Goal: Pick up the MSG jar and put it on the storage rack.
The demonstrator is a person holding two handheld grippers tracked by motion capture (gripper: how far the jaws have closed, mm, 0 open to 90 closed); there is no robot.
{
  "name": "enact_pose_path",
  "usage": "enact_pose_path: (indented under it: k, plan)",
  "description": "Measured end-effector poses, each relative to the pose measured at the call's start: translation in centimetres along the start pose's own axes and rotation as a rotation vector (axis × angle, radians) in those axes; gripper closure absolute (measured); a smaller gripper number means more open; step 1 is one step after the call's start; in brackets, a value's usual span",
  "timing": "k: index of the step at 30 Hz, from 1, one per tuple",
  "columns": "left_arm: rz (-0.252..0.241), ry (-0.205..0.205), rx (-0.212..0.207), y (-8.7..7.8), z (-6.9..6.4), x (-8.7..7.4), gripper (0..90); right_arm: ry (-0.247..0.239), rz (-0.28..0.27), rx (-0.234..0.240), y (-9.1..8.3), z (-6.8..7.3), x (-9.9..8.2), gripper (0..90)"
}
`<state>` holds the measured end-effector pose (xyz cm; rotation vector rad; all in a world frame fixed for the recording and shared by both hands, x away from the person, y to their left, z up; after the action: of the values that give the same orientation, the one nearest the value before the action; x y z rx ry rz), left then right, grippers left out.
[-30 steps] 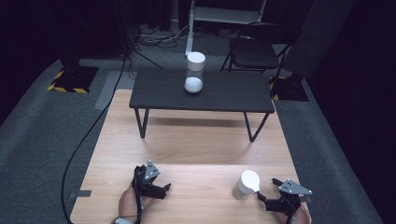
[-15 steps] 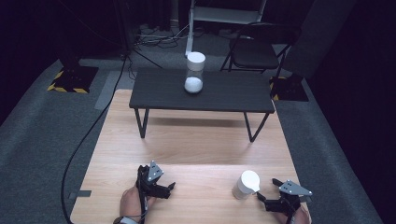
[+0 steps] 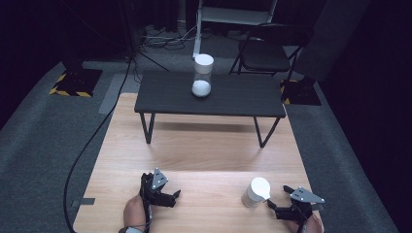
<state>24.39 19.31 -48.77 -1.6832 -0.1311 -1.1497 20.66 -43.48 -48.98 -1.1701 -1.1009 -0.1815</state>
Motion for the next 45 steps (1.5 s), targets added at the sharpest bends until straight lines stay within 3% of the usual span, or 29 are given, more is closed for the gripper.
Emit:
enact_pose_path:
  k: [3, 6, 9, 14, 20, 45]
  plan:
    - [0.004, 0.006, -0.005, 0.0, 0.2, 0.1, 0.2, 0.002, 0.0, -0.001, 0.0, 0.0, 0.0, 6.6]
    - [-0.035, -0.001, -0.003, 0.3, 0.1, -0.6, 0.1, 0.002, 0.0, -0.002, 0.0, 0.1, 0.0, 6.6]
    - [-0.083, -0.03, 0.027, 0.7, -0.7, -1.6, 0.0, 0.002, 0.0, -0.002, 0.0, 0.1, 0.0, 6.6]
    - [-0.082, -0.032, 0.031, 0.9, -0.6, -1.4, 0.0, 0.003, -0.001, -0.003, 0.0, 0.1, -0.1, 6.5]
    - [-0.081, -0.064, 0.068, 1.7, -1.2, -0.6, 0.0, 0.003, -0.001, -0.003, 0.0, 0.1, -0.1, 6.5]
    - [-0.081, -0.068, 0.073, 1.8, -1.4, -0.5, 0.0, 0.001, 0.001, -0.001, 0.0, 0.1, 0.0, 6.5]
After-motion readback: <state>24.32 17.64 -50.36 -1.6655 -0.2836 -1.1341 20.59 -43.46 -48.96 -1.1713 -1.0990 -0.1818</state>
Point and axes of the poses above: each handheld gripper's, and its own axes: y roughly forward along the jaws, x roughly out of its top, z roughly to its left, the point moved 1 cm from there along y, roughly forward along the jaws, and after that the axes turned 6 degrees about z, right-handed, at the moved point
